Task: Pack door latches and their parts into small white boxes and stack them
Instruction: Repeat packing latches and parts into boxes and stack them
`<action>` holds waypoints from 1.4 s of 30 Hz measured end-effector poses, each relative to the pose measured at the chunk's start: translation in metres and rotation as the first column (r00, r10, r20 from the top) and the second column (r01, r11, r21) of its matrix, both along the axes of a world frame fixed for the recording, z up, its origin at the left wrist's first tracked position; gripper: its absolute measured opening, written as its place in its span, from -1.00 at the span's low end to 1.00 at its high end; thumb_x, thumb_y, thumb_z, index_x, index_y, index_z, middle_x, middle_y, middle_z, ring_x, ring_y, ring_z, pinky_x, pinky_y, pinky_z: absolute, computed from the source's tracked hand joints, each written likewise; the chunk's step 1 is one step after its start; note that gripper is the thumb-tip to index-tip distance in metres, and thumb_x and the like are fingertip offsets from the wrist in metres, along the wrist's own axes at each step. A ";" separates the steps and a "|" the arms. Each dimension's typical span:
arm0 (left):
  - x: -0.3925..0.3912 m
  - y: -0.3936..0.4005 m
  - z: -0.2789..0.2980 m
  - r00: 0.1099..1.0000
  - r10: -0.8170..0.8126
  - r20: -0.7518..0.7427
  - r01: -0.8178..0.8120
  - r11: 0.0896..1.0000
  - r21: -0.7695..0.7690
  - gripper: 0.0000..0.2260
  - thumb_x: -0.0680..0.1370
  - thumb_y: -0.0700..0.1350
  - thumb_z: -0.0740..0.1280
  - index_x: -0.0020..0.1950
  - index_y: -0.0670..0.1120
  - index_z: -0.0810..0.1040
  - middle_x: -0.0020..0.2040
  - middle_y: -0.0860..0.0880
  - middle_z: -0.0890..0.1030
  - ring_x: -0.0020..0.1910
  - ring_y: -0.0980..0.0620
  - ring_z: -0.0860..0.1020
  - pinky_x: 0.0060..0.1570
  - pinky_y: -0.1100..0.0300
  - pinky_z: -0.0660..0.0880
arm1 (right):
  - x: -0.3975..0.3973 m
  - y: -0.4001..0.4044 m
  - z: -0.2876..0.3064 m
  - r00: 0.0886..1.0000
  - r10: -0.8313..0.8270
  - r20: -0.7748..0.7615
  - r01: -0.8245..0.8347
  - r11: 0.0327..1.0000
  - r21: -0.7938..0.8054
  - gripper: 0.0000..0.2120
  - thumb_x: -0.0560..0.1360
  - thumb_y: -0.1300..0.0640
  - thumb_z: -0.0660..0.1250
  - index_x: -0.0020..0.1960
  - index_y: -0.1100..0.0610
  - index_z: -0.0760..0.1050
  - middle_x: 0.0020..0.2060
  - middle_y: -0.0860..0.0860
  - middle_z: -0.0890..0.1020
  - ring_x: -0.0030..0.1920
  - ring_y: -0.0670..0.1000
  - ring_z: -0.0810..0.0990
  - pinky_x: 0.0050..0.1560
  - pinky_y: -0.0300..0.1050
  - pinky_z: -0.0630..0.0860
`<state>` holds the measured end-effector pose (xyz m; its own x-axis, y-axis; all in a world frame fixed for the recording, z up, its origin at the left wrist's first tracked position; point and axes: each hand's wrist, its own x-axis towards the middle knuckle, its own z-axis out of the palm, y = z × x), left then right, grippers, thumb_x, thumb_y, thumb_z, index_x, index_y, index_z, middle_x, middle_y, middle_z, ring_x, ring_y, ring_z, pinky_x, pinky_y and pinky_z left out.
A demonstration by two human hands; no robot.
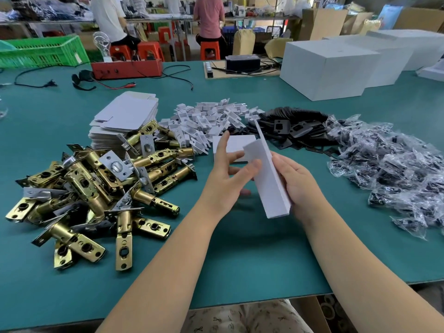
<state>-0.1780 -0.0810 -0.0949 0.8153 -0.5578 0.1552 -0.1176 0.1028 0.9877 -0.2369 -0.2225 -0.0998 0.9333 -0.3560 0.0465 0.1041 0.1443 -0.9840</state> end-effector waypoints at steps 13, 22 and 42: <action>-0.005 0.002 -0.003 0.860 0.246 0.447 -0.328 0.938 0.115 -0.21 0.26 0.04 0.55 0.41 0.07 0.26 0.13 0.48 0.31 0.12 0.63 0.25 -0.02 0.69 0.17 | -0.009 0.016 -0.006 0.628 -0.316 0.711 0.755 0.470 -0.457 -0.61 0.49 0.13 0.18 0.29 0.24 0.38 0.17 0.02 0.44 0.12 0.11 0.42 0.11 -0.01 0.39; -0.007 0.000 -0.005 0.829 0.216 0.515 -0.320 0.940 0.120 -0.29 0.28 -0.03 0.52 0.37 0.00 0.32 0.21 0.13 0.42 0.19 0.20 0.40 0.06 0.46 0.38 | -0.007 0.014 -0.001 0.741 -0.359 0.567 0.671 0.370 -0.643 -0.52 0.50 0.01 0.15 0.27 0.31 0.49 0.25 0.06 0.48 0.28 0.06 0.30 0.33 0.20 0.27; -0.016 -0.005 -0.002 0.930 0.129 0.343 -0.149 0.988 0.033 -0.34 0.42 -0.10 0.44 0.45 -0.01 0.22 0.32 0.01 0.41 0.32 0.11 0.40 0.25 0.20 0.45 | -0.007 0.011 -0.003 0.942 -0.257 0.213 0.318 0.887 -0.334 -0.77 0.38 -0.06 0.33 -0.20 0.13 0.49 -0.29 -0.04 0.51 -0.26 -0.11 0.45 -0.19 -0.24 0.37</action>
<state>-0.1943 -0.0860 -0.0973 0.7896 -0.4588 0.4075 -0.4558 0.0060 0.8900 -0.2435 -0.2117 -0.1030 0.7616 -0.5382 0.3609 0.2459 -0.2753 -0.9294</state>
